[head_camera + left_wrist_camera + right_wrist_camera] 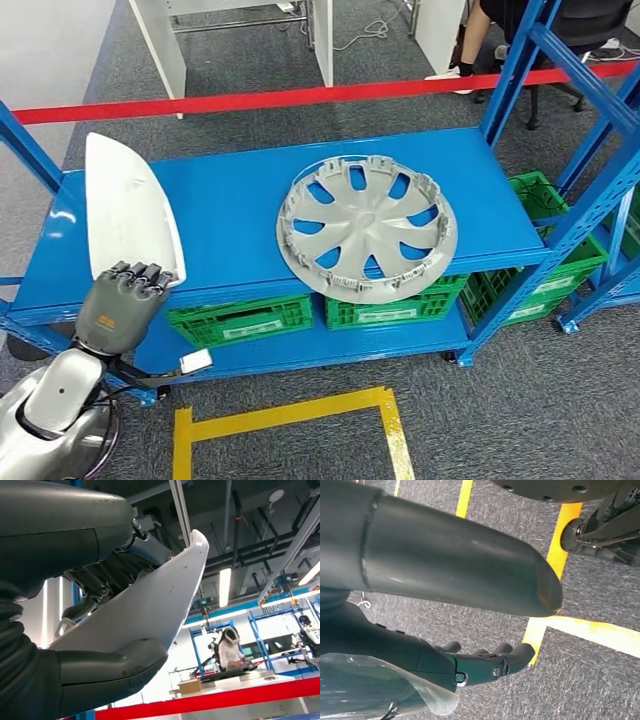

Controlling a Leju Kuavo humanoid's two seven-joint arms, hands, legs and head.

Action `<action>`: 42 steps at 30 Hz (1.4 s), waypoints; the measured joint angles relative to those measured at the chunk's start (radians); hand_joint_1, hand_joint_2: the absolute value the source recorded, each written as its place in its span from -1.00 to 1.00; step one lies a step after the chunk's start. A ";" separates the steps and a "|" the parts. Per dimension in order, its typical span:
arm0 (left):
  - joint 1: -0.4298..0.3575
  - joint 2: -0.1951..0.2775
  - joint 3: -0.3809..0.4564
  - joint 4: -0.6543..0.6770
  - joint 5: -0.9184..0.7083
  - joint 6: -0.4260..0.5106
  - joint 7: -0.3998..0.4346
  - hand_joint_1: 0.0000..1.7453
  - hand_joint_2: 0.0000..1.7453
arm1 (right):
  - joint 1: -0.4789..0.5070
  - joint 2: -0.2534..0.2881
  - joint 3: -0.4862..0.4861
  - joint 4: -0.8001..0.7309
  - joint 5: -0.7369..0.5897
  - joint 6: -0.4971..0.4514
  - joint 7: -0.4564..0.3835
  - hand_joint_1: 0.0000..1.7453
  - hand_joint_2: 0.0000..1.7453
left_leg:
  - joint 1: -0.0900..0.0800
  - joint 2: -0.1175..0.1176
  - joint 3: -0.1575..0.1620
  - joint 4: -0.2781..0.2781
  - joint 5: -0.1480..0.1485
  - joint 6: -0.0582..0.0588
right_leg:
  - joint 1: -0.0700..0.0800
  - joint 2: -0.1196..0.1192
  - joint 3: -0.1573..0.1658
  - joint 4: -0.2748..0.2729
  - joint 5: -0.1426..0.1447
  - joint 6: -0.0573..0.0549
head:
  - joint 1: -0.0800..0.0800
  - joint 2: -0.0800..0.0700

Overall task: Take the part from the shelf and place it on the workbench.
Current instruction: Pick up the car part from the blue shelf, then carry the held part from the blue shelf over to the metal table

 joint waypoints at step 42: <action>0.222 0.142 0.278 -0.272 0.009 0.059 -0.008 1.00 1.00 | 0.002 0.041 -0.001 0.019 -0.044 0.015 -0.007 -1.00 -1.00 | -0.003 0.015 0.026 -0.224 0.125 0.040 | 0.005 0.008 -0.079 0.237 -0.162 0.049 | 0.006 0.000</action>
